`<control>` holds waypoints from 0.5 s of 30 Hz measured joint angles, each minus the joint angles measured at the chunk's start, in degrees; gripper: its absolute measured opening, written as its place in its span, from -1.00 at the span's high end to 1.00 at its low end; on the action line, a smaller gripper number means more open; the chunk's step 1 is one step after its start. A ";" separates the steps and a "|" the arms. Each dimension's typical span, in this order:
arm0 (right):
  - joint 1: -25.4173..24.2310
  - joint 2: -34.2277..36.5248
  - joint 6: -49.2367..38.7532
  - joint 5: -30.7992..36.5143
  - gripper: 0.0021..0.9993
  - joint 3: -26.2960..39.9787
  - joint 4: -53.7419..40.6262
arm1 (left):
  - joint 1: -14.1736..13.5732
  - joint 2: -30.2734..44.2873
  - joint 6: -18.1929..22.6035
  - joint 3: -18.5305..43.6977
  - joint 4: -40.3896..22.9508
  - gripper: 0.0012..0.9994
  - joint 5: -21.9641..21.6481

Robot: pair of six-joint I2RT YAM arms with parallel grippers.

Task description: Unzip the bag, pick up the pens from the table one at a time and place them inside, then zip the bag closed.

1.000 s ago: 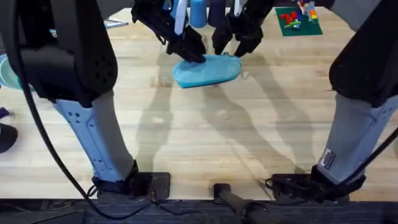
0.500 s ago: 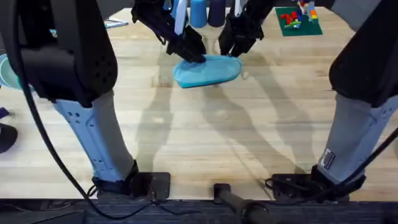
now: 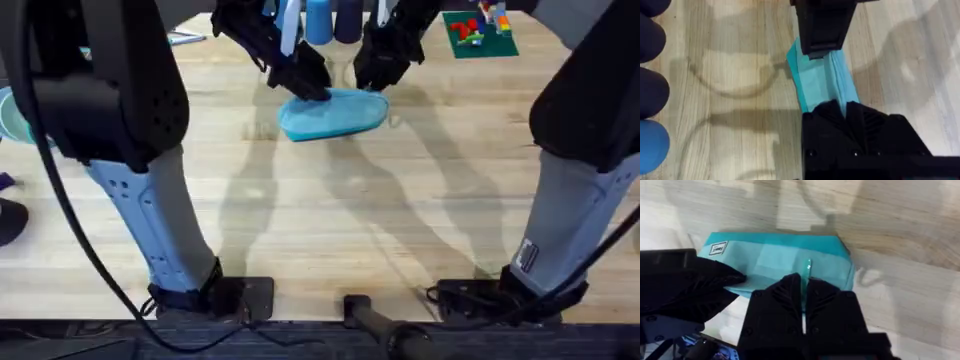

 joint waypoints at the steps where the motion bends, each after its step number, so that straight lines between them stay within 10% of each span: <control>1: 0.00 0.00 0.00 0.00 0.94 0.00 -0.02 | 0.00 0.02 0.00 0.00 0.00 0.92 0.00; 15: 0.00 -0.52 -0.78 0.01 0.94 0.26 -0.91 | 0.00 0.00 0.00 0.00 -0.13 0.92 0.00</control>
